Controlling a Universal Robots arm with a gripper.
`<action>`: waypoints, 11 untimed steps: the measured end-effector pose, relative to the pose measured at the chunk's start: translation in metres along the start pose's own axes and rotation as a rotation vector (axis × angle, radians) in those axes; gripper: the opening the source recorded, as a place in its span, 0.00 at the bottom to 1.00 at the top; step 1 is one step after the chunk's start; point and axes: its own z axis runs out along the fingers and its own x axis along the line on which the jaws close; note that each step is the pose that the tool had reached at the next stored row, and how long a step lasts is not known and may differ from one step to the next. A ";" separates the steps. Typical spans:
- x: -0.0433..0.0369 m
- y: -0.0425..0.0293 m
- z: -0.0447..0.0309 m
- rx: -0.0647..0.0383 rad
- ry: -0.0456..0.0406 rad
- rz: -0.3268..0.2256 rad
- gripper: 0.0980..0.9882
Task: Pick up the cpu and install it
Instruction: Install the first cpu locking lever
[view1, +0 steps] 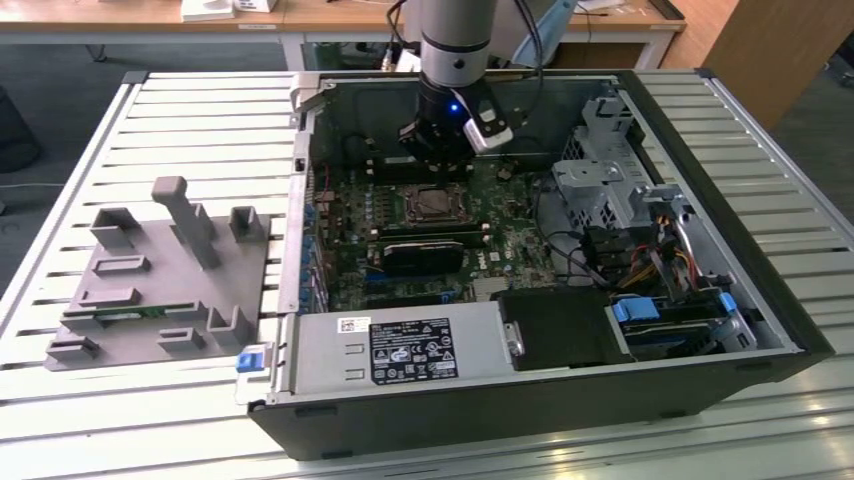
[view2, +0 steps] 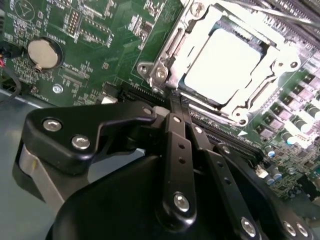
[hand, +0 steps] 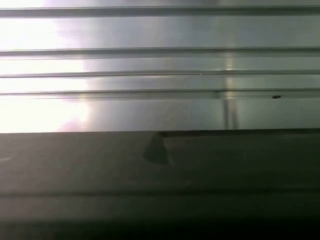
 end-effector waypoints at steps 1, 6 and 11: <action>0.0000 0.0000 0.0000 -0.001 0.0000 0.000 0.01; -0.0001 0.0003 -0.0049 -0.007 -0.0001 0.000 0.01; -0.0002 0.0002 -0.0092 -0.007 -0.0002 0.000 0.01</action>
